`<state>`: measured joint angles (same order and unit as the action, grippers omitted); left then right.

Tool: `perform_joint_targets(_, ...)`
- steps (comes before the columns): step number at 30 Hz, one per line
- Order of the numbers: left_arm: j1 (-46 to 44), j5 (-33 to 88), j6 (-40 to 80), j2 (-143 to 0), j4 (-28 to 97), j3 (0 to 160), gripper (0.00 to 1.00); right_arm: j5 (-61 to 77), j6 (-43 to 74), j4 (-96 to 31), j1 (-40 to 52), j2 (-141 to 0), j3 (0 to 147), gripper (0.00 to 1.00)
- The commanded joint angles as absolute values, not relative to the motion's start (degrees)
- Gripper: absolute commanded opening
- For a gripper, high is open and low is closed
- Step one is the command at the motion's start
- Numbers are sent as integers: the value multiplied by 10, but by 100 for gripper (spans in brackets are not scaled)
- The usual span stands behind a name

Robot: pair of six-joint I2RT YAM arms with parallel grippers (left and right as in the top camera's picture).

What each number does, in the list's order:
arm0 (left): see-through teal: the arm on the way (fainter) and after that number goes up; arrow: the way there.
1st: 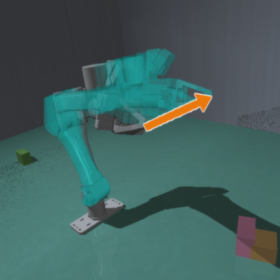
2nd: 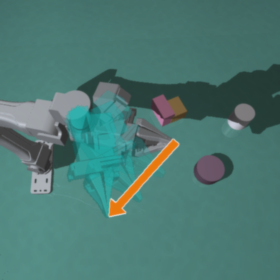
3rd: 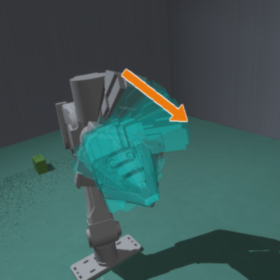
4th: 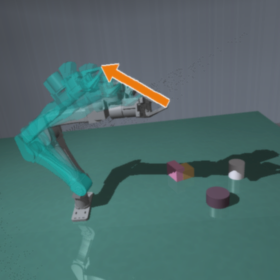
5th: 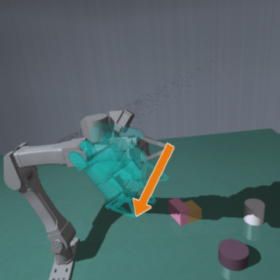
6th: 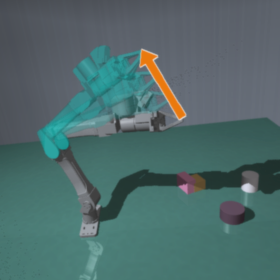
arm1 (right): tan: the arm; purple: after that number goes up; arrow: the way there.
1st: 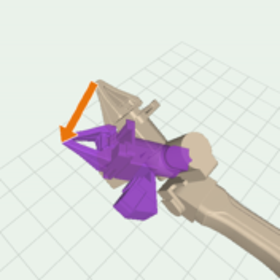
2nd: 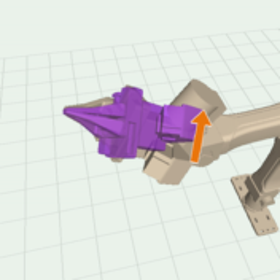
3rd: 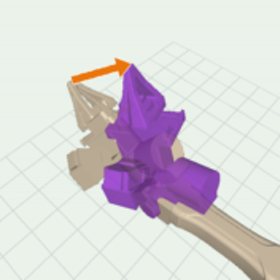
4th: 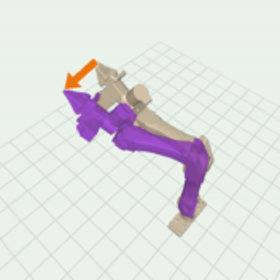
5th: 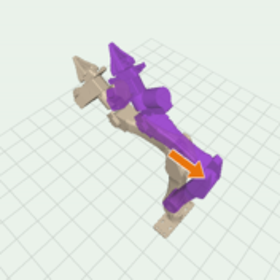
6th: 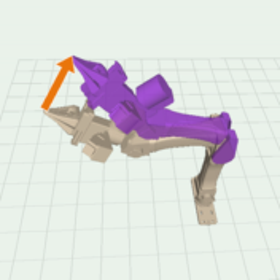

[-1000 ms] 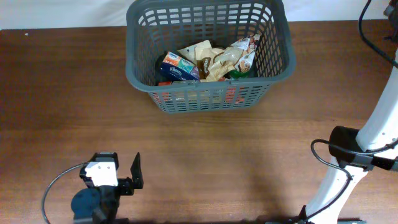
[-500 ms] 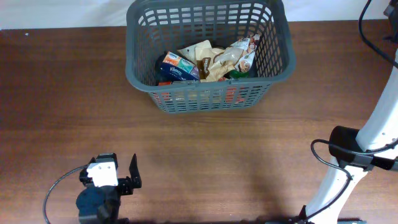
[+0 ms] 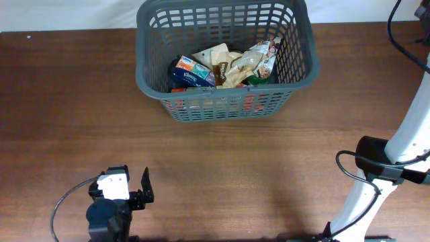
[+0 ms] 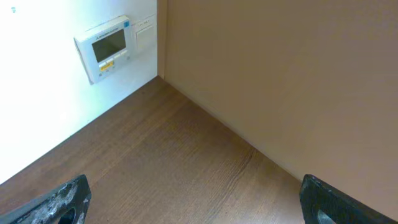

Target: Pack container

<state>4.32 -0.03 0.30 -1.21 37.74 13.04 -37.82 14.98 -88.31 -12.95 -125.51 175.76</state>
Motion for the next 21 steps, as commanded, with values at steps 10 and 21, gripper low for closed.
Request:
perform_joint_targets(10,47,-14,8,-3,355,112,99,-377,155,-882,-131,-1242,1760,99)
perform_joint_targets(21,47,-41,9,-3,328,104,99,-377,155,-882,-131,-1242,1760,98)
